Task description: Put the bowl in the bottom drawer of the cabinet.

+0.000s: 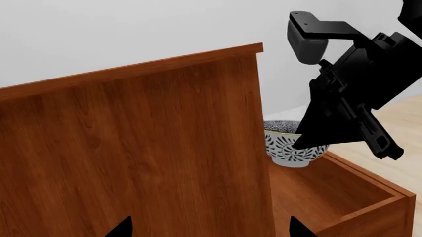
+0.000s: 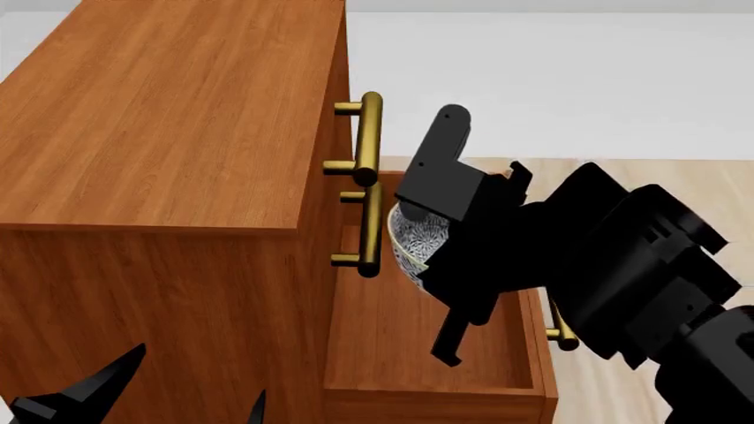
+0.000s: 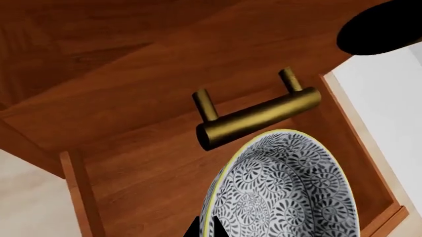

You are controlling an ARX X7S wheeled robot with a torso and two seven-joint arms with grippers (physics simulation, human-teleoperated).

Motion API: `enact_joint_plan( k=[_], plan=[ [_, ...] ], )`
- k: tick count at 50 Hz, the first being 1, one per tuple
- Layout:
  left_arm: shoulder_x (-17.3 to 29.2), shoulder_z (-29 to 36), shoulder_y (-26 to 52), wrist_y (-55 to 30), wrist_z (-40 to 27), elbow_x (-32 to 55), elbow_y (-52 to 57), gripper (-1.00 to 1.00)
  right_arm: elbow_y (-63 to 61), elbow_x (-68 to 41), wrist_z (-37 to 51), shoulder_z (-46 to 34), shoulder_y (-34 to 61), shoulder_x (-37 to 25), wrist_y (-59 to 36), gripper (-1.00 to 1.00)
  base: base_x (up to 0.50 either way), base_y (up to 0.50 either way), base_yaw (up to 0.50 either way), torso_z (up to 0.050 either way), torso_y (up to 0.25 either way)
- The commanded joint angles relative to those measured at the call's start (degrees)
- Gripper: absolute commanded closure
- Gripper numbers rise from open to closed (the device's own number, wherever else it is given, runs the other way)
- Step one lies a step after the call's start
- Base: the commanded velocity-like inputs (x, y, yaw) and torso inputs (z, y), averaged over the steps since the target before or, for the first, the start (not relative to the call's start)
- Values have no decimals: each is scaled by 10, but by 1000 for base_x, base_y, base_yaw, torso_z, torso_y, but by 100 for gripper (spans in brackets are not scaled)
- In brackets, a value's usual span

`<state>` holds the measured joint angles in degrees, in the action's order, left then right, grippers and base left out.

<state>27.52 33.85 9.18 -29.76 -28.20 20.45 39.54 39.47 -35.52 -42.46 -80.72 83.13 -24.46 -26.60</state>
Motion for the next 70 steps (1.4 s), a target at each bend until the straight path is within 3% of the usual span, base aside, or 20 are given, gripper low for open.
enact_joint_plan(
  k=[1,56,70],
  plan=[
    [0,2,1,0,0,0,-1,-100,20,6,-7,5,2,8,11,100,0,0,0,0,0],
    [4,7,4,2,-5,2,-1,-100,110,11,-43,4,-22,44,43,100,0,0,0,0,0],
    [4,9,8,-2,-5,4,-1,-100,232,28,-84,2,-14,98,95,100,0,0,0,0,1]
  ],
)
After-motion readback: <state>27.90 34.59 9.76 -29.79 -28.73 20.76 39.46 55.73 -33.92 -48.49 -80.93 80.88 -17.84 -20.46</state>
